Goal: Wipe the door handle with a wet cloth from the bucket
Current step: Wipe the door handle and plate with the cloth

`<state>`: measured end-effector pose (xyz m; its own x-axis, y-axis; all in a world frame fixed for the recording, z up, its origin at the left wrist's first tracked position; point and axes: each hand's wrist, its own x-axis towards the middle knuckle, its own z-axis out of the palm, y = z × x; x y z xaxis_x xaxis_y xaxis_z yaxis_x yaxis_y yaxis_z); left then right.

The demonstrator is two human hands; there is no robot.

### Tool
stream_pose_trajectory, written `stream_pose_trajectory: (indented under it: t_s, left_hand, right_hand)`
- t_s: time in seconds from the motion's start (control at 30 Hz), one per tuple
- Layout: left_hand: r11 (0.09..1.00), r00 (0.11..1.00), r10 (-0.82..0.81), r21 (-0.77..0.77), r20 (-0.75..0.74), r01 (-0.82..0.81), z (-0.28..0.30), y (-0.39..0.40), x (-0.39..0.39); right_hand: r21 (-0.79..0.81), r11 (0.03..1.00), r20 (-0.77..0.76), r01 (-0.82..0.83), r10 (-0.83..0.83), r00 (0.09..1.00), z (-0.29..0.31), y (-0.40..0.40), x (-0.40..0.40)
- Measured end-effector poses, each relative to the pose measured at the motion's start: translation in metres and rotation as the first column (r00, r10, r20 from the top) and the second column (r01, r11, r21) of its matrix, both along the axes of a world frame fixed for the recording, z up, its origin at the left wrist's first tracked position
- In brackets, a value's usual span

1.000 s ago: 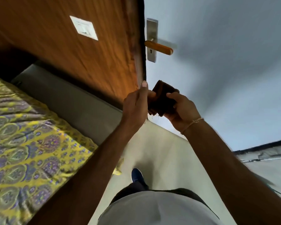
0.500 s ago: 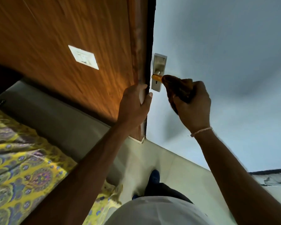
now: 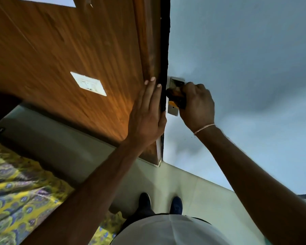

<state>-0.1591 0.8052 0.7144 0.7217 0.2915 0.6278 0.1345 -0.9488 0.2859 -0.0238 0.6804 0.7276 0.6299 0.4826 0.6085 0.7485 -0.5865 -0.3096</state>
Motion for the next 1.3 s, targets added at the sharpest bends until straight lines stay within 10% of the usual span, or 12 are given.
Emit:
stream_pose_trajectory:
  t_s: [0.8, 1.3]
  left_hand:
    - [0.988, 0.995, 0.051, 0.14, 0.083, -0.063, 0.01, 0.082, 0.02]
    - [0.967, 0.972, -0.128, 0.242, 0.199, 0.078, -0.034, 0.118, 0.055]
  right_hand:
    - [-0.285, 0.957, -0.019, 0.05, -0.058, 0.998, -0.038, 0.016, -0.022]
    - [-0.103, 0.93, 0.084, 0.353, -0.345, 0.935, -0.057, 0.023, -0.045]
